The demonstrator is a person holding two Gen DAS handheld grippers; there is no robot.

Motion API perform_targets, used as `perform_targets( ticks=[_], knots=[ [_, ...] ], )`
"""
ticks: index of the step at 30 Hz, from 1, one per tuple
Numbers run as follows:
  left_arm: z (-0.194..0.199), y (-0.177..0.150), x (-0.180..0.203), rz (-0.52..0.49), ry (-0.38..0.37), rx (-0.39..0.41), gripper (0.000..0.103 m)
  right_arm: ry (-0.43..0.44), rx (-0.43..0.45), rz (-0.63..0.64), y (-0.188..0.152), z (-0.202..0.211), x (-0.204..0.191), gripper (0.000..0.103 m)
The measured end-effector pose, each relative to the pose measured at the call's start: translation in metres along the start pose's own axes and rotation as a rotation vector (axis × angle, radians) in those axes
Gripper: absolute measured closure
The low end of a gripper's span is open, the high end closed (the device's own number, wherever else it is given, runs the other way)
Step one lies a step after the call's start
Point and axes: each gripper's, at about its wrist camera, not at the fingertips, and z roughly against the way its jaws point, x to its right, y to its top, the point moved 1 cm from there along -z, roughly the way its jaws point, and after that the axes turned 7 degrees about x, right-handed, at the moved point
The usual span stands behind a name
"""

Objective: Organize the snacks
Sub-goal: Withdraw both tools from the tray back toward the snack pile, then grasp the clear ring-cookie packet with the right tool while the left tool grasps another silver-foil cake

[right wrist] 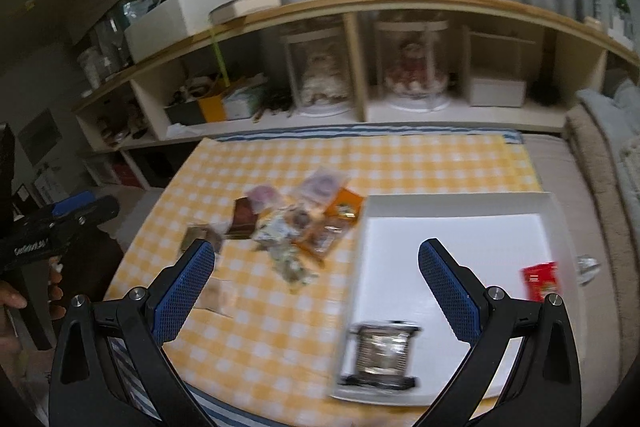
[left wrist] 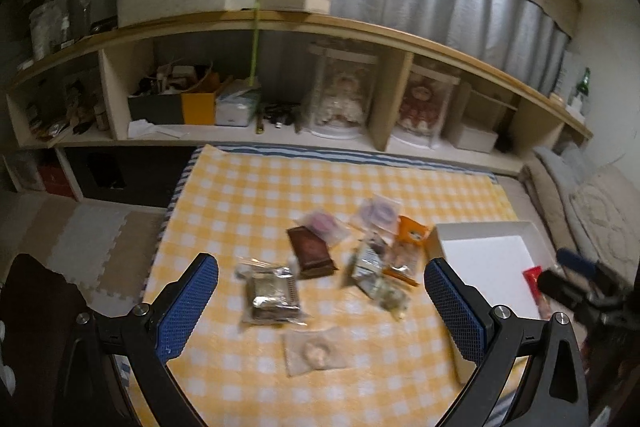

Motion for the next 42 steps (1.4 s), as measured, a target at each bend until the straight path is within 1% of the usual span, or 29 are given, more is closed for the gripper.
perform_targets(
  ticks=[4,7,10,13,17,21,25,28,32,34,36,37,40,41,42],
  knots=[
    [-0.024,-0.004,-0.015,-0.003,-0.011,-0.012,0.0,0.072,-0.011,-0.03,-0.012,-0.027,-0.025,0.0],
    [-0.053,-0.009,-0.023,-0.018,0.003,-0.062,0.0,0.111,-0.019,-0.044,-0.026,-0.051,-0.041,0.0],
    [-0.082,-0.012,-0.027,-0.011,0.018,-0.109,0.0,0.137,0.015,-0.037,-0.042,-0.067,-0.053,0.0],
    [-0.114,-0.012,-0.029,0.026,0.018,-0.151,0.0,0.194,-0.034,0.015,-0.068,-0.09,-0.068,0.0],
    [-0.152,-0.015,-0.035,0.031,0.029,-0.21,0.0,0.19,-0.115,0.126,-0.101,-0.11,-0.079,0.0],
    [-0.185,-0.024,-0.033,0.009,0.028,-0.258,0.0,0.172,-0.215,0.287,-0.134,-0.128,-0.094,0.0],
    [-0.216,-0.037,-0.03,-0.034,0.034,-0.313,0.0,0.138,-0.275,0.374,-0.149,-0.148,-0.099,0.0],
    [-0.236,-0.046,-0.031,-0.064,0.055,-0.346,0.0,0.085,-0.292,0.38,-0.151,-0.162,-0.092,0.0],
    [-0.253,-0.054,-0.03,-0.087,0.088,-0.371,0.0,0.02,-0.278,0.305,-0.137,-0.174,-0.073,0.0],
    [-0.261,-0.058,-0.031,-0.106,0.106,-0.379,0.006,-0.021,-0.269,0.268,-0.131,-0.18,-0.063,0.0],
    [-0.265,-0.062,-0.032,-0.119,0.123,-0.39,0.021,-0.037,-0.266,0.235,-0.127,-0.185,-0.058,0.0],
    [-0.27,-0.064,-0.034,-0.121,0.125,-0.404,0.021,-0.037,-0.27,0.227,-0.126,-0.186,-0.056,0.0],
    [-0.271,-0.066,-0.035,-0.133,0.108,-0.395,0.023,-0.055,-0.264,0.234,-0.123,-0.186,-0.058,0.0],
    [-0.272,-0.065,-0.035,-0.137,0.108,-0.394,0.028,-0.059,-0.263,0.237,-0.121,-0.189,-0.06,0.0],
    [-0.272,-0.064,-0.036,-0.134,0.105,-0.391,0.036,-0.057,-0.262,0.238,-0.119,-0.189,-0.061,0.0]
  ],
)
